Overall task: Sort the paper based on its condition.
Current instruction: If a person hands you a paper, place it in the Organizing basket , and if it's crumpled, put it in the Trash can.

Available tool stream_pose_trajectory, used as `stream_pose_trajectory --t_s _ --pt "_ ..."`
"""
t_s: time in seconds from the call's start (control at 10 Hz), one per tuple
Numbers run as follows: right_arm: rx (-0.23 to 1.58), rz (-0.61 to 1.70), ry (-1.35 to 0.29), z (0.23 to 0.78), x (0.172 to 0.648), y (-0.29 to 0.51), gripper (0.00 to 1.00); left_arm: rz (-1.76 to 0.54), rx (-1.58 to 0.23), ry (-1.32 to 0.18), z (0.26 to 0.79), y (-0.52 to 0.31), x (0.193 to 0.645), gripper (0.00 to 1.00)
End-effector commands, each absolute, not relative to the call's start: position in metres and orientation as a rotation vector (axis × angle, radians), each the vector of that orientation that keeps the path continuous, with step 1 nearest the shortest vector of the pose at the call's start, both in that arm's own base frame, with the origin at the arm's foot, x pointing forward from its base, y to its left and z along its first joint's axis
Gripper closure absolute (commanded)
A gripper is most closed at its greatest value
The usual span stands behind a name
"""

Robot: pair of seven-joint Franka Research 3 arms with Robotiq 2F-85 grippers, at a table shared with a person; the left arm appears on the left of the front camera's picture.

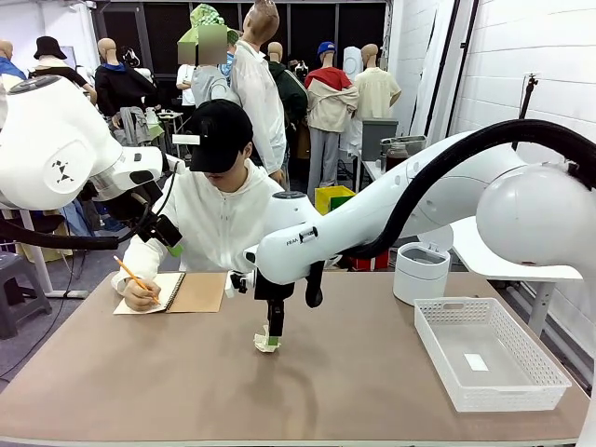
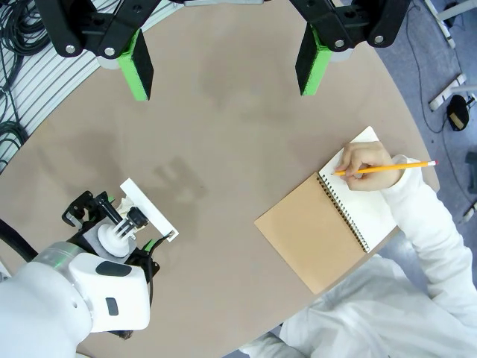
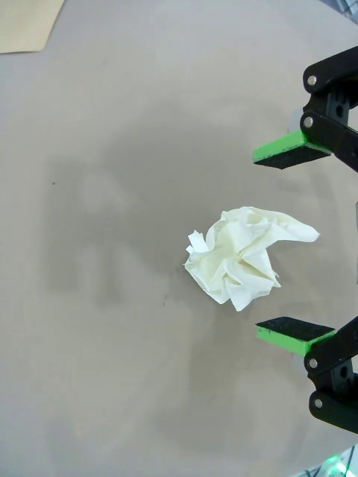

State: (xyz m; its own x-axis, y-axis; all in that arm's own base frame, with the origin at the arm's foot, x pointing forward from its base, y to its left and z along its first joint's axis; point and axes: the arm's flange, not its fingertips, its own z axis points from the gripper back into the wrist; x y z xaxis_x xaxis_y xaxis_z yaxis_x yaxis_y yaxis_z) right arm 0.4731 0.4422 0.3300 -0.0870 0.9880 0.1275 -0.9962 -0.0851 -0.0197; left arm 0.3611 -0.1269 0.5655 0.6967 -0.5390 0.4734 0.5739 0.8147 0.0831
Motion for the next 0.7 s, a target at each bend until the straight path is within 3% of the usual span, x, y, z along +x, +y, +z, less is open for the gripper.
stream_pose_trajectory --t_s 0.0,0.5,0.6 --pt "0.093 1.643 -0.075 0.325 0.479 0.449 0.00 -0.620 -0.077 -0.508 0.567 -0.126 0.361 0.00" --pt "0.165 1.642 -0.042 0.314 0.482 0.451 0.00 -0.620 -0.077 -0.508 0.567 -0.126 0.361 0.00" --pt "0.172 1.632 -0.041 0.313 0.483 0.454 0.19 -0.620 -0.077 -0.508 0.567 -0.126 0.361 0.00"
